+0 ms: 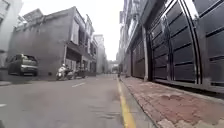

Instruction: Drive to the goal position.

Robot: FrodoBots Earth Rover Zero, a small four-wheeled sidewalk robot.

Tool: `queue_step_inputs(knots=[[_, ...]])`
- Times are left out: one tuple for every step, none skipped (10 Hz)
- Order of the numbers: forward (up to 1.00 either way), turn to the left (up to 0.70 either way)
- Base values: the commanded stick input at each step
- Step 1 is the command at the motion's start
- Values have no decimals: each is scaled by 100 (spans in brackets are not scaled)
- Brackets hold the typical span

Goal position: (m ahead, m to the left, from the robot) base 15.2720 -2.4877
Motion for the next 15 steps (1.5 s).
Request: queue_step_inputs(knots=[[50, -29], [50, -50], [50, -43], [50, -1], [50, 0], [50, 0], [50, 0], [50, 0], [50, 0], [50, 0], [50, 0], [50, 0], [50, 0], [50, 0], [50, 0]])
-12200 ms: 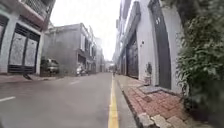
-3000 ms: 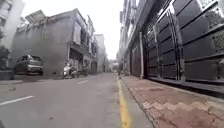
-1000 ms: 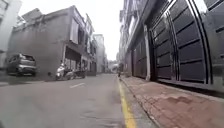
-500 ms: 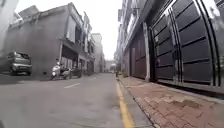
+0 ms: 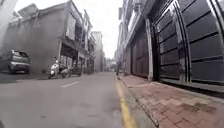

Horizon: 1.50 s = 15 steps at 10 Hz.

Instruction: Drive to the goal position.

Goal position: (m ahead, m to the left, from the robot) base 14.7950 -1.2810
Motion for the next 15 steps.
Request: queue_step_inputs(knots=[[50, 0], [50, 0], [50, 0], [50, 0], [50, 0], [50, 0], [50, 0], [50, 0], [50, 0], [50, 0], [50, 0], [50, 0], [50, 0], [50, 0], [50, 0]])
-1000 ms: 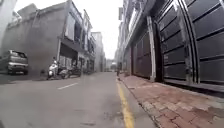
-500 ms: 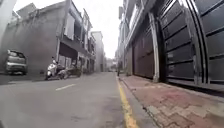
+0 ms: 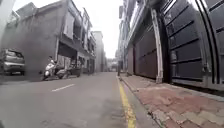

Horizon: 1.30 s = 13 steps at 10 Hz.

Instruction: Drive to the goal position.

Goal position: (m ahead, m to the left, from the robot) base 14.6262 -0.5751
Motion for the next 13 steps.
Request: queue_step_inputs(knots=[[50, 0], [50, 0], [50, 0], [50, 0], [50, 0], [50, 0], [50, 0], [50, 0], [49, 0], [49, 0], [49, 0], [49, 0], [50, 0]])
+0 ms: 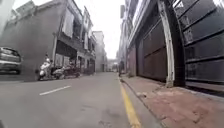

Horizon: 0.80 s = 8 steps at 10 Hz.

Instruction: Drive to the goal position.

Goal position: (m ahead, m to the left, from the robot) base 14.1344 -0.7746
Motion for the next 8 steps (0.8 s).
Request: queue_step_inputs(knots=[[50, 0], [50, 0], [50, 0], [50, 0], [50, 0], [50, 0], [50, 0], [50, 0]])
